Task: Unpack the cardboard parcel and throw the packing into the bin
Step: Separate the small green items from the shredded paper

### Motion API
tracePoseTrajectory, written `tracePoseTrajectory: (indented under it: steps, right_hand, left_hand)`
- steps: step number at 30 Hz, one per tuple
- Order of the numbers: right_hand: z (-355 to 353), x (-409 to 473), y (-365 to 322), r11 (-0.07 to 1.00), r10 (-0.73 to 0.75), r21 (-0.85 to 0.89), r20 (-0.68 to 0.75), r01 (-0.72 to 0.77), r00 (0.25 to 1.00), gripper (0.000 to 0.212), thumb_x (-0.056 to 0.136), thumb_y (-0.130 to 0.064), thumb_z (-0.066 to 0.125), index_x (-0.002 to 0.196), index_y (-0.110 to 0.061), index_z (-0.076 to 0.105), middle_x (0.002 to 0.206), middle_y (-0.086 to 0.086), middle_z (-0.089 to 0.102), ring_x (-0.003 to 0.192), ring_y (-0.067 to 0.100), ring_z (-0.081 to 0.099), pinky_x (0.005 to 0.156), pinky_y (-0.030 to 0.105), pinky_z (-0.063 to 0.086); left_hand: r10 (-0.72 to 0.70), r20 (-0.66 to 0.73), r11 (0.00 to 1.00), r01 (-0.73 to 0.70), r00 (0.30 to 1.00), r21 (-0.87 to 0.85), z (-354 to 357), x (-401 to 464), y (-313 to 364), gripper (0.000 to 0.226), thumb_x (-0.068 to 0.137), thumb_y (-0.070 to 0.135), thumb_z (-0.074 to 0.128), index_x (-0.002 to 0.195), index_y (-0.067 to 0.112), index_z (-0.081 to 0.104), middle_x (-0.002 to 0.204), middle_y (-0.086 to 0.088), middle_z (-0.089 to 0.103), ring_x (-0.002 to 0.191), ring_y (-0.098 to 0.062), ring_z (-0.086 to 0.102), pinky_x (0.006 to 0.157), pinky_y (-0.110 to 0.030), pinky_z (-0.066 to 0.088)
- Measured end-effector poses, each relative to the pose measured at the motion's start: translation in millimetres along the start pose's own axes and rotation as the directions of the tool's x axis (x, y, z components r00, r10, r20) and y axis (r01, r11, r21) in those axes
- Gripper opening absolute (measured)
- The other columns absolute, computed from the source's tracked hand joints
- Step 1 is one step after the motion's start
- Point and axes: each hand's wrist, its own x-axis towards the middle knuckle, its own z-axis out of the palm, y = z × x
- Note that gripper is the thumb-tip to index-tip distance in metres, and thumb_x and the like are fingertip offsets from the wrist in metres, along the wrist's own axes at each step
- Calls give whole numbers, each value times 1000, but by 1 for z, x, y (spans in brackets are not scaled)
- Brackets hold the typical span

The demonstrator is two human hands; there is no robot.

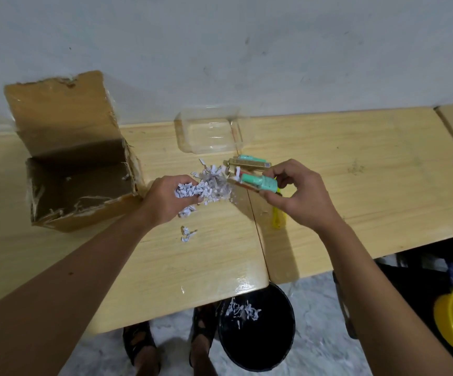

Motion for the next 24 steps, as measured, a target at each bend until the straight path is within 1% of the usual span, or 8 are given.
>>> tracePoseTrajectory:
  steps: [6, 9, 13, 16, 18, 20, 22, 24]
  right_hand:
    - [7, 18, 46, 979, 104, -173, -41, -109, 994, 33, 78, -14, 85, 108, -18, 73, 104, -4, 67, 82, 15, 65, 79, 26, 56]
    - [18, 23, 58, 966, 120, -230, -15, -120, 993, 35, 79, -16, 85, 112, -16, 73, 108, -2, 65, 83, 15, 64, 80, 27, 57]
    - [31, 32, 60, 969, 99, -223, -25, -102, 995, 37, 80, -13, 85, 115, -13, 74, 111, 1, 65, 85, 12, 60, 86, 29, 56]
    - [38, 39, 58, 966, 94, -237, -38, -101, 995, 38, 80, -12, 84, 116, -11, 74, 111, 5, 65, 88, 17, 62, 88, 35, 56]
    - [43, 42, 56, 967, 92, -232, -43, -100, 995, 37, 81, -12, 83, 117, -10, 73, 112, 6, 65, 90, 22, 65, 88, 38, 57]
    - [49, 44, 55, 971, 83, -220, -56, -94, 995, 36, 81, -11, 83, 116, -9, 74, 112, 7, 64, 91, 24, 65, 88, 39, 57]
    - [54, 45, 55, 972, 77, -215, -77, -92, 994, 35, 80, -10, 83, 114, -8, 74, 112, 8, 62, 91, 23, 64, 87, 38, 58]
    - [58, 44, 56, 972, 78, -216, -98, -98, 992, 35, 80, -9, 83, 114, -8, 74, 113, 9, 61, 91, 22, 64, 87, 38, 58]
  left_hand:
    - [36, -14, 999, -35, 999, 41, -1, -1, 0, 37, 74, 33, 91, 104, 16, 77, 91, 6, 72, 87, -11, 63, 84, -29, 46]
    - [47, -17, 998, -46, 999, 43, -1, -3, 1, 34, 74, 32, 91, 101, 17, 77, 85, 9, 71, 75, -2, 60, 78, -29, 47]
    - [39, -23, 998, -38, 999, 56, 0, -5, 2, 32, 75, 32, 91, 100, 20, 76, 87, 3, 73, 75, -21, 63, 79, -33, 48]
    - [40, -20, 998, -38, 999, 51, 0, -6, 2, 30, 75, 31, 90, 100, 20, 76, 84, 4, 72, 63, -15, 55, 70, -30, 43]
    - [51, -17, 997, -50, 999, 55, 0, -7, 2, 31, 76, 29, 90, 102, 19, 76, 91, 3, 73, 66, -23, 58, 72, -31, 44]
    - [58, -13, 996, -57, 998, 65, 1, -7, 1, 32, 76, 29, 90, 103, 19, 76, 93, 5, 74, 61, -32, 57, 69, -30, 45]
    - [55, -6, 996, -54, 998, 72, 0, -7, 1, 32, 76, 30, 90, 103, 20, 76, 93, 8, 73, 53, -27, 52, 64, -26, 44]
    - [61, 4, 995, -62, 998, 84, 0, -8, 0, 33, 75, 31, 90, 104, 21, 77, 101, 7, 74, 60, -26, 62, 70, -28, 48]
